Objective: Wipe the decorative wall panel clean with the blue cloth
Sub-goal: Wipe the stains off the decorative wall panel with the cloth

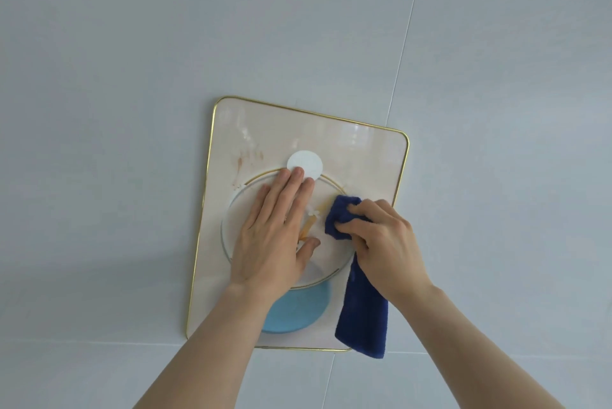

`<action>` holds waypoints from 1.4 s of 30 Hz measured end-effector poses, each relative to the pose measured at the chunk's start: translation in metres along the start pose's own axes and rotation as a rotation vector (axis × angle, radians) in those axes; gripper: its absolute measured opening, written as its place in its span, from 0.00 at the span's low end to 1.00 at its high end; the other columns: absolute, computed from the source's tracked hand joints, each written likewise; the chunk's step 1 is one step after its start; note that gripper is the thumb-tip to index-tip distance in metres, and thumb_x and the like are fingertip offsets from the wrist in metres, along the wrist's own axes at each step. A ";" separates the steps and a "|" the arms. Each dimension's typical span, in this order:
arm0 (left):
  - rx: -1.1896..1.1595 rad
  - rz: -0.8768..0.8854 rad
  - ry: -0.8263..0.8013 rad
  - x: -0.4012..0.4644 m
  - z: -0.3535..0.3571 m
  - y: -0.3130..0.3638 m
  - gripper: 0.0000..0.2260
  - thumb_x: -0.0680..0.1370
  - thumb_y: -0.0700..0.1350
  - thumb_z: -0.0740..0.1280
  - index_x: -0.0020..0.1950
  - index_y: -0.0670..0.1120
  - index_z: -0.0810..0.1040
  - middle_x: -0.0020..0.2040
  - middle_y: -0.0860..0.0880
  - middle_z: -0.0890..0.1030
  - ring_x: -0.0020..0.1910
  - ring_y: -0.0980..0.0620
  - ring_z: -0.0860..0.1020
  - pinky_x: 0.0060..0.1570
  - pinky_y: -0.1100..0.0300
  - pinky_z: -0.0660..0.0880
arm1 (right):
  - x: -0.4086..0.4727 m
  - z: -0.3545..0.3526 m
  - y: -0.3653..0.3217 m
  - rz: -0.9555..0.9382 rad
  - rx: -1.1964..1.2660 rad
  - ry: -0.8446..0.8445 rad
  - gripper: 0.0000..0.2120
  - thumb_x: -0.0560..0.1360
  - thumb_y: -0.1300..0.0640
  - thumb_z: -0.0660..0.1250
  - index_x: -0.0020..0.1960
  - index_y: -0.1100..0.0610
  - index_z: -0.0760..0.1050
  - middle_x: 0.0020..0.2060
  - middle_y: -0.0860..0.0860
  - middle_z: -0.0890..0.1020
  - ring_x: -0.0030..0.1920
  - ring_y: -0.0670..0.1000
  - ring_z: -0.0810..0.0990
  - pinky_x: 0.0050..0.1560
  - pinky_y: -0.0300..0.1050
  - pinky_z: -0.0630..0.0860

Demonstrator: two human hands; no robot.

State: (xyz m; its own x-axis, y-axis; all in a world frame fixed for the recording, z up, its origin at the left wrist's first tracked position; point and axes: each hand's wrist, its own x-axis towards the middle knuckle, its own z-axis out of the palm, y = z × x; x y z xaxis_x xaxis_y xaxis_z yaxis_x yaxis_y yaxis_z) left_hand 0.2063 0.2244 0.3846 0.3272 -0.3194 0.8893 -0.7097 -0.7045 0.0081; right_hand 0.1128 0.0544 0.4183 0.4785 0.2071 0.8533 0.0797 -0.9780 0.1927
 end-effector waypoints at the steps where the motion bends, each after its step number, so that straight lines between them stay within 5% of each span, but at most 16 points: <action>1: -0.016 -0.001 -0.010 0.000 -0.004 0.001 0.41 0.77 0.56 0.71 0.83 0.46 0.54 0.85 0.48 0.53 0.84 0.50 0.48 0.81 0.49 0.55 | -0.002 -0.004 0.000 0.031 0.031 -0.032 0.15 0.67 0.72 0.73 0.45 0.54 0.86 0.42 0.51 0.83 0.42 0.58 0.79 0.37 0.51 0.80; 5: -0.023 0.036 0.002 -0.002 -0.022 -0.001 0.37 0.77 0.54 0.72 0.81 0.44 0.61 0.83 0.47 0.60 0.82 0.48 0.57 0.80 0.49 0.57 | -0.008 -0.017 -0.009 0.178 0.166 -0.002 0.15 0.70 0.71 0.74 0.46 0.52 0.87 0.46 0.49 0.84 0.45 0.56 0.81 0.43 0.50 0.79; 9: -0.094 0.055 0.164 -0.016 -0.040 -0.015 0.30 0.80 0.54 0.67 0.80 0.49 0.64 0.83 0.50 0.61 0.83 0.49 0.56 0.81 0.47 0.54 | 0.007 -0.021 -0.029 0.189 0.215 0.160 0.13 0.73 0.69 0.74 0.51 0.54 0.86 0.50 0.48 0.84 0.50 0.54 0.81 0.46 0.51 0.79; 13: -0.141 -0.195 0.202 -0.024 -0.047 -0.046 0.39 0.77 0.60 0.69 0.82 0.49 0.57 0.84 0.50 0.56 0.83 0.49 0.53 0.81 0.45 0.52 | 0.032 -0.015 -0.057 0.042 0.087 0.219 0.16 0.71 0.71 0.73 0.53 0.55 0.85 0.54 0.51 0.83 0.53 0.56 0.79 0.43 0.51 0.79; 19: -0.114 -0.304 0.065 -0.035 -0.030 -0.081 0.56 0.68 0.70 0.72 0.84 0.47 0.45 0.85 0.47 0.50 0.84 0.50 0.47 0.82 0.50 0.45 | 0.074 0.011 -0.077 -0.107 -0.057 0.110 0.18 0.67 0.70 0.72 0.54 0.57 0.83 0.58 0.55 0.82 0.59 0.58 0.78 0.39 0.51 0.82; 33: -0.129 -0.256 0.104 -0.039 -0.005 -0.099 0.55 0.68 0.71 0.71 0.84 0.48 0.48 0.84 0.51 0.53 0.84 0.51 0.47 0.82 0.48 0.49 | 0.107 0.055 -0.105 -0.093 -0.002 0.327 0.18 0.67 0.75 0.71 0.53 0.62 0.84 0.53 0.59 0.83 0.51 0.63 0.79 0.44 0.52 0.79; 37: -0.131 -0.259 0.130 -0.040 -0.004 -0.099 0.52 0.70 0.68 0.71 0.84 0.47 0.50 0.84 0.50 0.54 0.84 0.51 0.49 0.81 0.47 0.53 | 0.100 0.058 -0.117 -0.227 -0.002 0.210 0.15 0.71 0.69 0.61 0.52 0.62 0.83 0.50 0.59 0.82 0.51 0.61 0.78 0.46 0.51 0.78; 42: -0.102 -0.250 0.090 -0.039 -0.007 -0.102 0.52 0.70 0.68 0.70 0.84 0.47 0.50 0.84 0.50 0.54 0.84 0.51 0.49 0.81 0.47 0.53 | 0.065 0.068 -0.117 -0.249 -0.040 0.059 0.13 0.70 0.69 0.62 0.50 0.61 0.82 0.49 0.57 0.82 0.51 0.59 0.79 0.45 0.52 0.79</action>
State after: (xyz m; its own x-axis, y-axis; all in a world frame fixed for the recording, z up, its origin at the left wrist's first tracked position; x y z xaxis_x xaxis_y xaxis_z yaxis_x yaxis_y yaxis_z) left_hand 0.2616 0.3134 0.3523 0.4466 -0.0826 0.8909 -0.6743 -0.6856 0.2744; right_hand 0.1941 0.1811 0.4186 0.3964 0.4435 0.8039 0.1535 -0.8953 0.4182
